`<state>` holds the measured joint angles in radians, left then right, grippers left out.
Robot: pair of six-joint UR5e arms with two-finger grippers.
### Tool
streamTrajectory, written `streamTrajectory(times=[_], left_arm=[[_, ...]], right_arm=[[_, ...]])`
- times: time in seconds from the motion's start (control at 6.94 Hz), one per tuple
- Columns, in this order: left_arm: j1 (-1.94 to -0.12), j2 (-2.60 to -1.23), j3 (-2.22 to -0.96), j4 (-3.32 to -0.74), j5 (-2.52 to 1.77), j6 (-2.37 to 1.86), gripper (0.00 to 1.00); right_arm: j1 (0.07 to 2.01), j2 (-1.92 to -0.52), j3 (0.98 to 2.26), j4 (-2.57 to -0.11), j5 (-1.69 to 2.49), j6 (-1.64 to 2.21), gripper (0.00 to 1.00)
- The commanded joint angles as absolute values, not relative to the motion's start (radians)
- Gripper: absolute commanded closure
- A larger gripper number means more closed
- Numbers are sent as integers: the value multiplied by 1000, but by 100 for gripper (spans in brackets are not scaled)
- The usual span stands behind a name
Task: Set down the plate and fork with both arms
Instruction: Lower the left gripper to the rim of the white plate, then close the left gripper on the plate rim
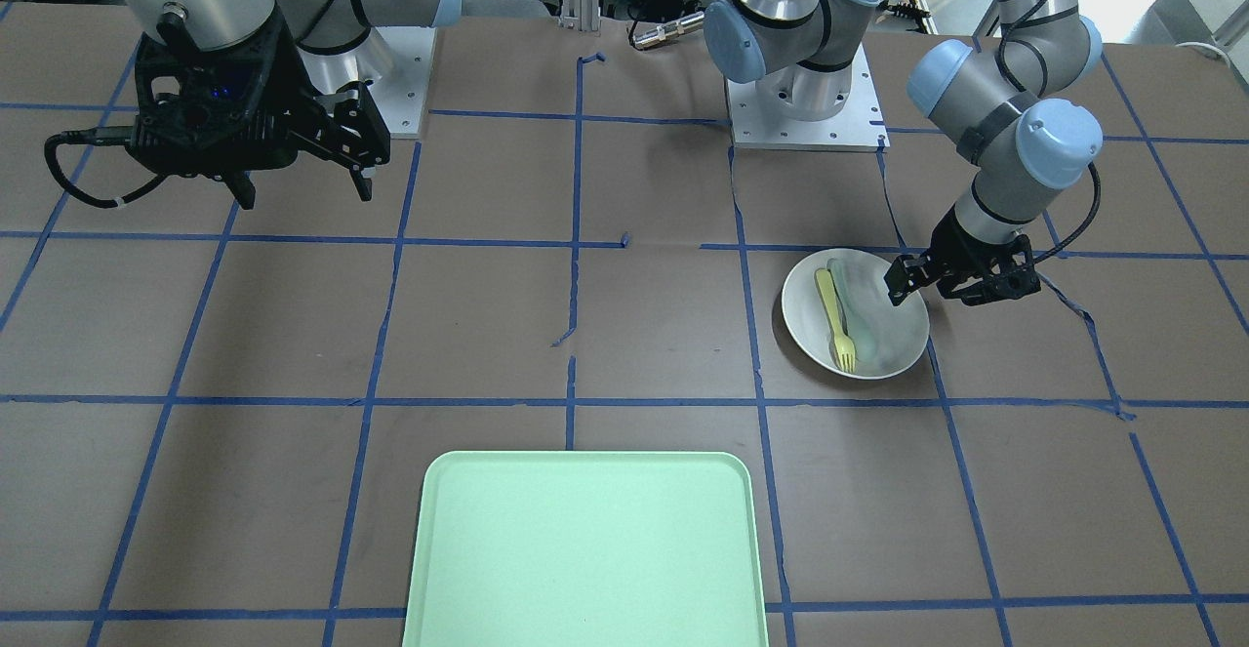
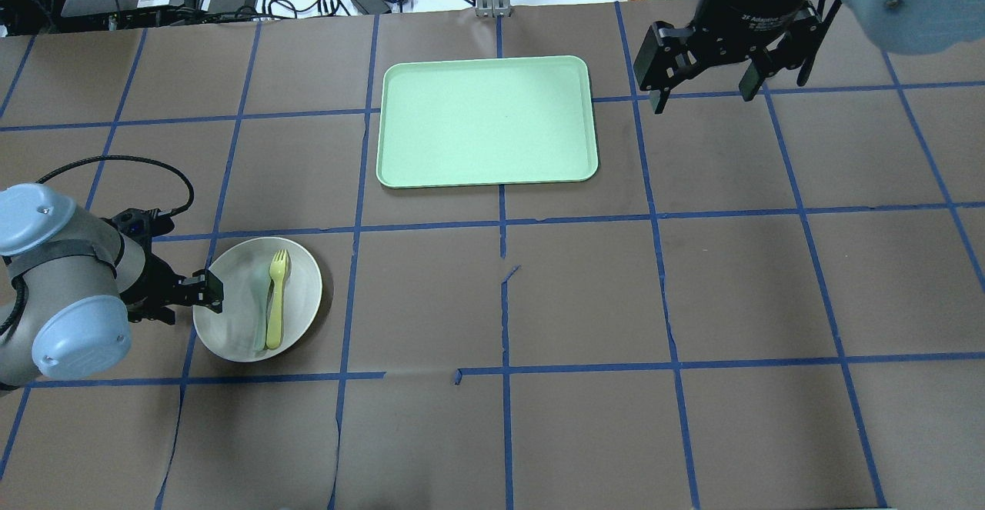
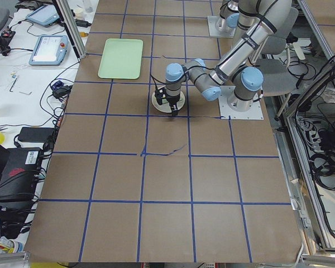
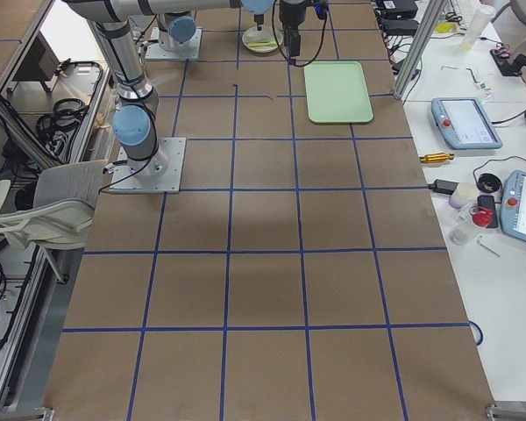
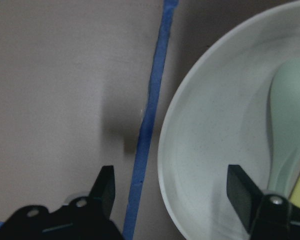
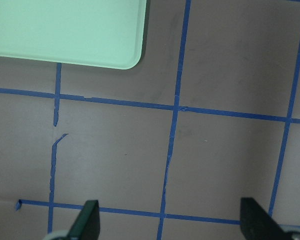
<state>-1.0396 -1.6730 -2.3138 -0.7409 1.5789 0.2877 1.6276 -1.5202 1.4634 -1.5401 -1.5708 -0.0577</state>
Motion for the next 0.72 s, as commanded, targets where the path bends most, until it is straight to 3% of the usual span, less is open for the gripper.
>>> streamTrajectory(times=[0.0,0.29,0.58], left_arm=[[-1039,-1690,-2316,-733,1583,271,75],[-1040,-1697,-2309,-741,1589,276,96],[-1051,-1701,-2249,-829,1577,287,100]], right_arm=[[1628,-1520,1463,-1540,-1571,-57,0],[1628,-1520,1463,-1540,-1571,-57,0],[1628,-1519,1462,-1540,-1569,-57,0]])
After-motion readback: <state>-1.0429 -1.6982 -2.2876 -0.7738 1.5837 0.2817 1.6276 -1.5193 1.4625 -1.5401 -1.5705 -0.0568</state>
